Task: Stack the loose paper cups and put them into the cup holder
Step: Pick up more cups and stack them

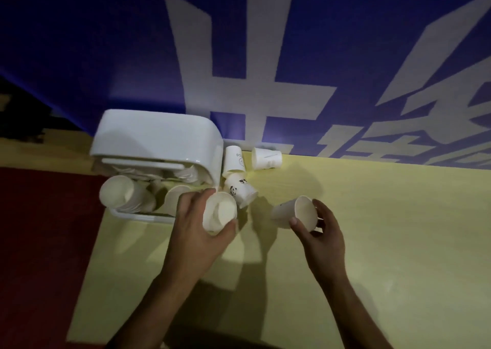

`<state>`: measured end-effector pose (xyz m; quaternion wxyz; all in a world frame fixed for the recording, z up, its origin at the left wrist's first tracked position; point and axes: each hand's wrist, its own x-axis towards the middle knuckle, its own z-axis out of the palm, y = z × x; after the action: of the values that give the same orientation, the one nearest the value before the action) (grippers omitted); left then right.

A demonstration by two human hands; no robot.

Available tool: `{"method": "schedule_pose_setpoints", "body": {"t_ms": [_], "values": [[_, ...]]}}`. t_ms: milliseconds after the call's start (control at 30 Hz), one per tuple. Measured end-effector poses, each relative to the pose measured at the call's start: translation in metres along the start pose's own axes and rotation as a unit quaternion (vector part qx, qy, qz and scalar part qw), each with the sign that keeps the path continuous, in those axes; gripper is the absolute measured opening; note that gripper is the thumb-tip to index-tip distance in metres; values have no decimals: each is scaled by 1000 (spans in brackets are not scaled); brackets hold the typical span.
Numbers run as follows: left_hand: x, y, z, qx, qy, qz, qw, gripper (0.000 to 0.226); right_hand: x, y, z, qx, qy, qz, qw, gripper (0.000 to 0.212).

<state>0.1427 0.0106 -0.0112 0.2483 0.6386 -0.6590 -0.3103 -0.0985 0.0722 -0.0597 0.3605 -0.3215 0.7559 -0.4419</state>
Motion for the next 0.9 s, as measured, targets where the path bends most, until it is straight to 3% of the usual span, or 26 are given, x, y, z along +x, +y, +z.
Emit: {"method": "schedule_pose_setpoints", "body": {"t_ms": [333,533,733,900], "values": [[-25,-80,-91,-37,36,-27,998,80,-61,-82,135,5,-64,-156,986,74],[-27,-120,-128,-44,36,-30,998,68,-60,-86,192,-58,-82,-222,970,70],[-28,-137,-148,-60,36,-14,997,68,-53,-67,222,-131,-99,-211,963,79],[-20,-130,-150,-80,28,5,996,71,-52,-47,236,-129,-96,-171,972,65]]}}
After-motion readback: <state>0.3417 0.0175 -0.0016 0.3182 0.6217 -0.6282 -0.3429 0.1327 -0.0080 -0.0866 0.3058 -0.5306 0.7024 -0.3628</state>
